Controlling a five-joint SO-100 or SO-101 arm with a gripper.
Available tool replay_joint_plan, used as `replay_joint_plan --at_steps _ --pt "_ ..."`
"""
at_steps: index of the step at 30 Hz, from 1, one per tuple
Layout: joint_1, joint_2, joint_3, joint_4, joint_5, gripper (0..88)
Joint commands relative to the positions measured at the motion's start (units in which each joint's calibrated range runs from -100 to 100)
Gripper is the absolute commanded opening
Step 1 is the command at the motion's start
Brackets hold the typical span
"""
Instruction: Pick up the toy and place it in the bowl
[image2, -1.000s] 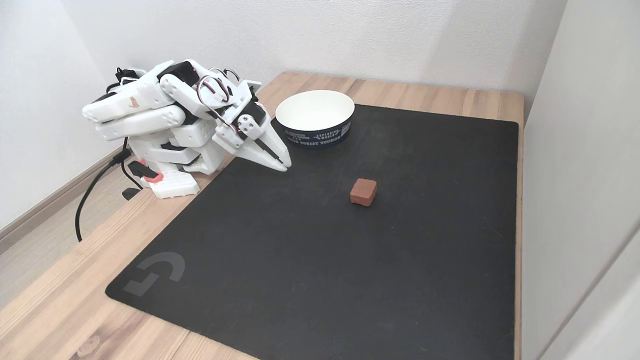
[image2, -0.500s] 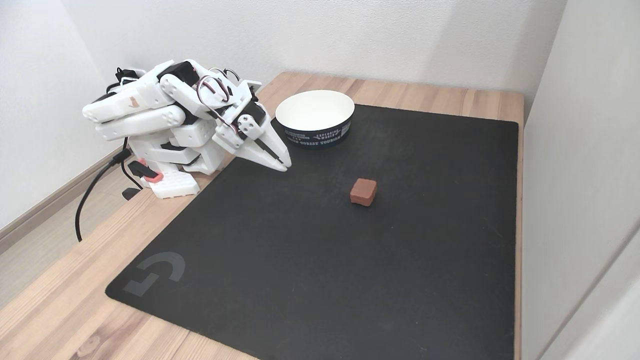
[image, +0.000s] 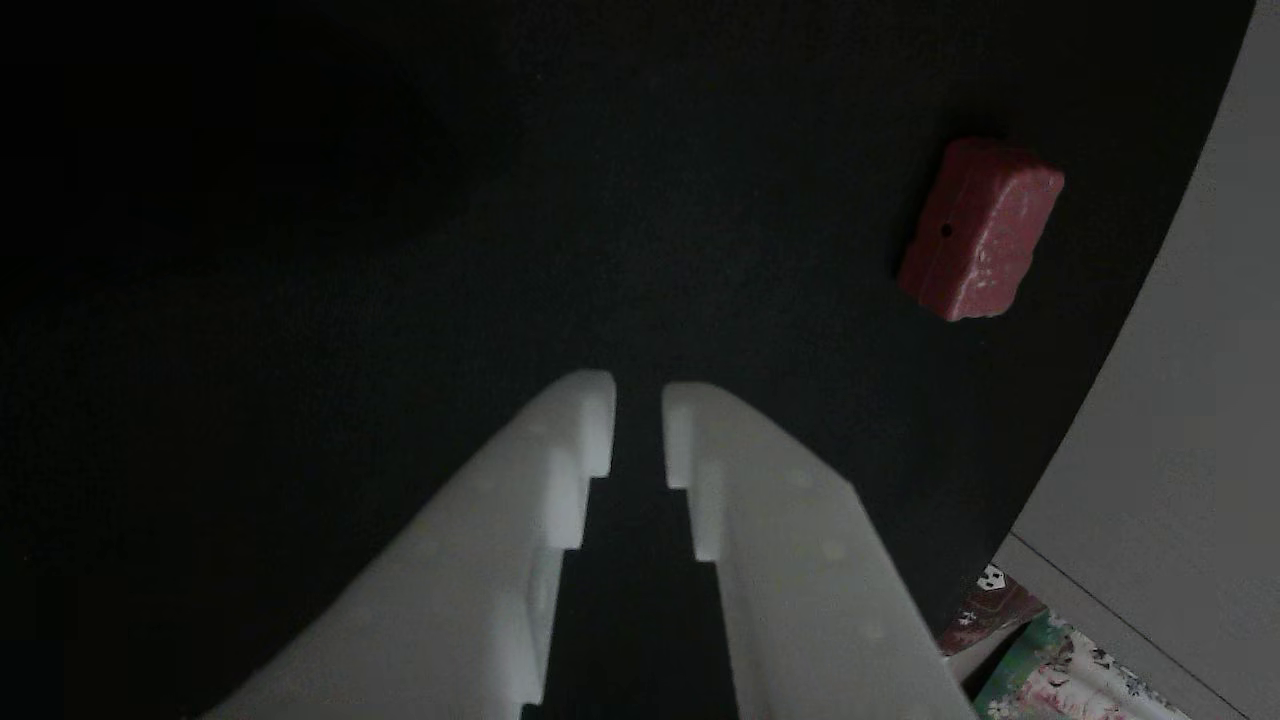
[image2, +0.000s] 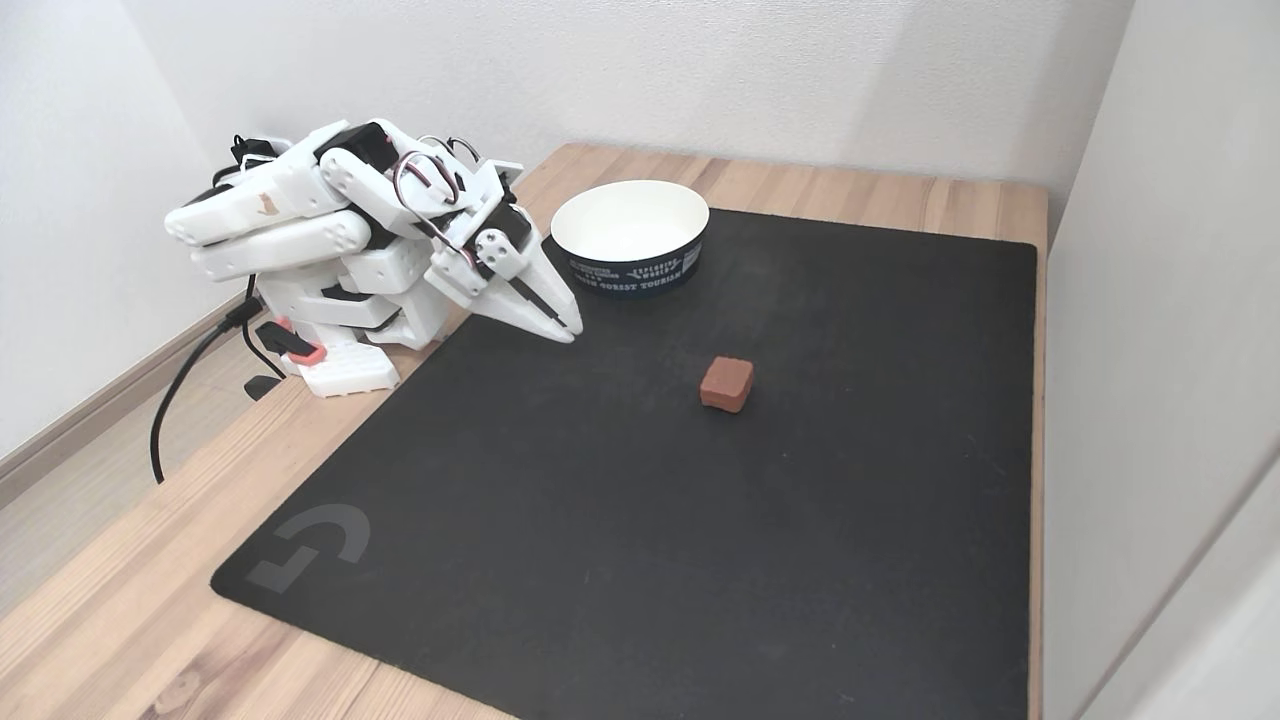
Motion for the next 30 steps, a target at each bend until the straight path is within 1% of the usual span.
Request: replay_joint_plan --at_steps 1,18,23,28,30 --pt "0.3 -0.5 -1.7 -0.4 0.2 2.5" --pt "0.5 -0.4 -1.8 -0.6 0.1 2.4" --pt "0.6 0.3 -3.1 -2.8 0.2 2.2" --pt "0.5 8.0 -10.1 -6.1 0.1 2.2" --pt "0.5 16.3 -15.8 -10.1 0.0 2.2"
